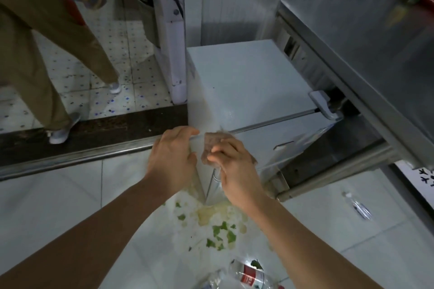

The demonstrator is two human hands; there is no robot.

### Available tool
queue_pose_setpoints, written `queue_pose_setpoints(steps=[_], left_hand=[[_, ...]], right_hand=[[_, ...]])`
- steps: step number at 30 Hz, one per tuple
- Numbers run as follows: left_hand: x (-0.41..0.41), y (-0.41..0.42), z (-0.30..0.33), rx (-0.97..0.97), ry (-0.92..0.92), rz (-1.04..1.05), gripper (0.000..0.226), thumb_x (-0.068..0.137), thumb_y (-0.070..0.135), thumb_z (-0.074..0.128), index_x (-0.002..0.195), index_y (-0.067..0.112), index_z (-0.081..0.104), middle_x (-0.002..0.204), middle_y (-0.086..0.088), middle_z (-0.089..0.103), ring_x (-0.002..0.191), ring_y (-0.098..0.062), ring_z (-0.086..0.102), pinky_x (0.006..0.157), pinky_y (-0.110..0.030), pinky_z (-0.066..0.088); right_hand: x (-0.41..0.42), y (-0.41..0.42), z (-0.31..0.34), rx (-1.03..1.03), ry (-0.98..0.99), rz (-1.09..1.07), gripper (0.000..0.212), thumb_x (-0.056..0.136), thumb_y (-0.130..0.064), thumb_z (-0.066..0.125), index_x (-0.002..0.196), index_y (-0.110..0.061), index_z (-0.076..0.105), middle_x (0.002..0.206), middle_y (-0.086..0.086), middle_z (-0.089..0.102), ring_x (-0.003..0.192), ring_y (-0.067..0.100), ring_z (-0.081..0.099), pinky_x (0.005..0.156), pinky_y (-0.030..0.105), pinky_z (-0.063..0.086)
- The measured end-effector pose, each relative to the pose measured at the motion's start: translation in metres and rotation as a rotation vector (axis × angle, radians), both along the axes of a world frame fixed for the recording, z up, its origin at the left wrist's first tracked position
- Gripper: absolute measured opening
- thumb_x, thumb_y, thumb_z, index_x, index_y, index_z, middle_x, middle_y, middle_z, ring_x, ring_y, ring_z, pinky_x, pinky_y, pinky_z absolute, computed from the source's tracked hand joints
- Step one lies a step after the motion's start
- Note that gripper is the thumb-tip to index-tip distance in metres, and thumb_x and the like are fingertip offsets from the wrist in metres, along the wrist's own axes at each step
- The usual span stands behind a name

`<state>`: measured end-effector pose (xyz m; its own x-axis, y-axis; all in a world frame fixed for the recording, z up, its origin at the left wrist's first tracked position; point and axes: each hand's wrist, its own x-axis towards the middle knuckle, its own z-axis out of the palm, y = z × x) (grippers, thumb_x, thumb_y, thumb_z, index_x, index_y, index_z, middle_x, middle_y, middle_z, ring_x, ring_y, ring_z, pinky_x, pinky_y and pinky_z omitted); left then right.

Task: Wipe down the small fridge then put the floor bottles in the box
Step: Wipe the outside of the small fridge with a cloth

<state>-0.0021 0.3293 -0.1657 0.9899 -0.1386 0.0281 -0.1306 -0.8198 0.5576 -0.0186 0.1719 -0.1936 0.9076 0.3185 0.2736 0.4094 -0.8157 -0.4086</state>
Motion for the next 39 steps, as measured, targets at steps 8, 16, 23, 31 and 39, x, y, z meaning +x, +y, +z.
queue_pose_setpoints(steps=[8, 16, 23, 31, 39], left_hand=[[-0.021, -0.018, -0.023, -0.078, 0.001, 0.015, 0.050, 0.082, 0.006, 0.060, 0.129, 0.020, 0.048, 0.130, -0.004, 0.051, 0.115, -0.022, 0.053, 0.101, -0.041, 0.042], [-0.021, -0.051, -0.066, -0.193, -0.232, 0.035, 0.061, 0.079, 0.001, 0.061, 0.134, 0.019, 0.043, 0.132, 0.002, 0.046, 0.120, -0.011, 0.039, 0.097, -0.034, 0.047], [-0.013, -0.056, -0.096, -0.220, -0.473, 0.011, 0.060, 0.074, -0.007, 0.060, 0.129, 0.017, 0.050, 0.127, 0.009, 0.044, 0.123, -0.007, 0.037, 0.105, -0.011, 0.023], [-0.003, -0.052, -0.135, -0.202, -0.664, -0.009, 0.064, 0.077, -0.004, 0.058, 0.133, 0.023, 0.042, 0.125, 0.017, 0.038, 0.122, -0.002, 0.034, 0.101, -0.001, 0.020], [-0.002, -0.049, -0.168, -0.199, -0.817, -0.033, 0.063, 0.081, 0.002, 0.057, 0.135, 0.030, 0.038, 0.125, 0.020, 0.037, 0.124, -0.001, 0.033, 0.102, -0.014, 0.027]], right_hand=[[-0.041, -0.055, -0.007, 0.093, 0.054, -0.133, 0.043, 0.073, 0.021, 0.058, 0.103, -0.007, 0.072, 0.112, 0.004, 0.064, 0.117, 0.023, 0.050, 0.099, 0.034, 0.046], [-0.038, -0.085, -0.047, 0.193, -0.151, -0.084, 0.039, 0.084, 0.007, 0.052, 0.119, -0.005, 0.063, 0.129, 0.007, 0.054, 0.129, 0.024, 0.041, 0.112, 0.033, 0.034], [-0.014, -0.084, -0.090, 0.284, -0.478, 0.063, 0.039, 0.091, 0.000, 0.038, 0.126, 0.000, 0.054, 0.133, 0.012, 0.049, 0.133, 0.028, 0.035, 0.115, 0.032, 0.026], [0.039, -0.066, -0.114, 0.060, -0.877, 0.221, 0.041, 0.091, -0.001, 0.047, 0.132, -0.004, 0.050, 0.139, 0.015, 0.045, 0.134, 0.035, 0.032, 0.112, 0.045, 0.029], [0.068, -0.071, -0.162, -0.065, -1.144, 0.224, 0.038, 0.096, -0.005, 0.035, 0.127, -0.003, 0.057, 0.139, 0.015, 0.044, 0.135, 0.036, 0.026, 0.109, 0.055, 0.032]])
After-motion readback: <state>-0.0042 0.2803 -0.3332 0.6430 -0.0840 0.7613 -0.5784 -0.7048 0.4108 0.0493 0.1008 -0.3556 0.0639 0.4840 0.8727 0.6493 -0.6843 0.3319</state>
